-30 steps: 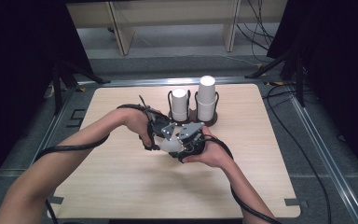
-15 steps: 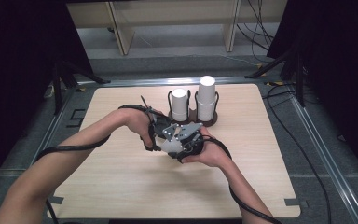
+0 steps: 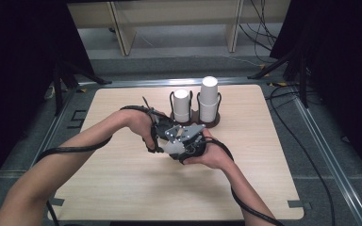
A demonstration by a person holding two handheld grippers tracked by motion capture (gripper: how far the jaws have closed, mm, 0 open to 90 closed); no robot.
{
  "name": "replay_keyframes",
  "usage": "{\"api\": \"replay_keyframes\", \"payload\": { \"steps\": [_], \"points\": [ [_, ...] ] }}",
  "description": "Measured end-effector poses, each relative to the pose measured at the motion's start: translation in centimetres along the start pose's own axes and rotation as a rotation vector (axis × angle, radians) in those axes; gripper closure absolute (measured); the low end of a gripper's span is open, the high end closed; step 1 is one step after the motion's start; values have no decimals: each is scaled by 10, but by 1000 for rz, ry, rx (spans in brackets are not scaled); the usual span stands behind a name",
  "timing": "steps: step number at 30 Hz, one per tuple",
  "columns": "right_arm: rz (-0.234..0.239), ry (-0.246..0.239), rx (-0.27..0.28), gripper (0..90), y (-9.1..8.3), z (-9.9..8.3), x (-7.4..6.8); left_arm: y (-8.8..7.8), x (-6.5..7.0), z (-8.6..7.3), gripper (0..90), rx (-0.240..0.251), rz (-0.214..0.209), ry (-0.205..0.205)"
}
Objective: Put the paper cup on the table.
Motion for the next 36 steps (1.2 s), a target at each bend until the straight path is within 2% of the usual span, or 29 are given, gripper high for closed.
{"api": "replay_keyframes", "payload": {
  "steps": [1, 2, 6, 7, 8, 11, 12, 14, 19, 22, 23, 24, 25, 27, 28, 30, 32, 33, 34, 35, 36],
  "points": [
    [-1, -13, 4, 282, 0, 0, 1, 0, 0, 0, 338, 0, -2, 0],
    [3, 15, 5, 285, 0, 0, -1, 0, 0, 0, 338, 0, -1, 1],
    [5, 14, 1, 296, 1, -2, -1, 0, -1, 1, 339, 2, 2, 2],
    [-1, -22, 3, 296, 1, -1, 2, 0, -1, 1, 339, 7, 2, 0],
    [5, -13, 5, 296, 2, -1, 1, 1, 1, 3, 339, 26, 2, -27],
    [6, -16, 6, 299, 2, -1, 1, 1, 1, 3, 340, 25, 2, -27],
    [-8, -29, 7, 301, 2, 0, 3, 1, 1, 3, 339, 25, 5, -26],
    [9, -15, 9, 315, 3, -1, 1, -1, -1, 1, 340, 5, 3, 3],
    [9, -30, 9, 337, 3, 0, 2, -1, -1, 1, 340, 5, 3, 2],
    [23, -20, 11, 342, 4, -1, 0, -1, -1, 1, 340, 9, 3, 1],
    [16, -32, 11, 344, 4, -1, 2, -1, -1, 2, 340, 9, 2, 3],
    [17, -32, 11, 345, 4, -1, 2, 0, 0, 3, 340, 27, 4, -23],
    [18, -33, 10, 346, 4, -1, 2, 1, 1, 4, 340, 29, 4, -25],
    [17, -38, 9, 350, 4, -1, 2, 0, -1, 3, 338, 23, 8, -9],
    [10, -45, 10, 350, 3, -1, 2, 0, 0, 4, 334, 33, 11, -24],
    [14, -35, 17, 347, 3, -2, 1, -1, -3, 3, 305, 27, 13, 0],
    [8, -52, 26, 343, 2, -2, 1, 1, -2, 4, 265, 65, 23, -38],
    [2, -37, 30, 342, 1, -3, 0, 1, -3, 4, 244, 72, 34, -33],
    [-8, -43, 37, 342, 0, -3, 1, 3, -3, 6, 212, 110, 44, -65],
    [-16, -46, 39, 342, -1, -4, 1, 3, -5, 4, 182, 110, 57, -43],
    [-28, -45, 49, 343, -3, -5, 2, 3, -4, 3, 155, 132, 68, -66]
  ]
}}
Point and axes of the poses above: each handheld gripper's, and its own axes: y roughly forward along the jaws, z roughly out of its top, x roughly to its right, the point moved 9 cm from there along y, roughly forward along the jaws, and after that the axes turned 7 degrees about z, right-handed, at the moved point
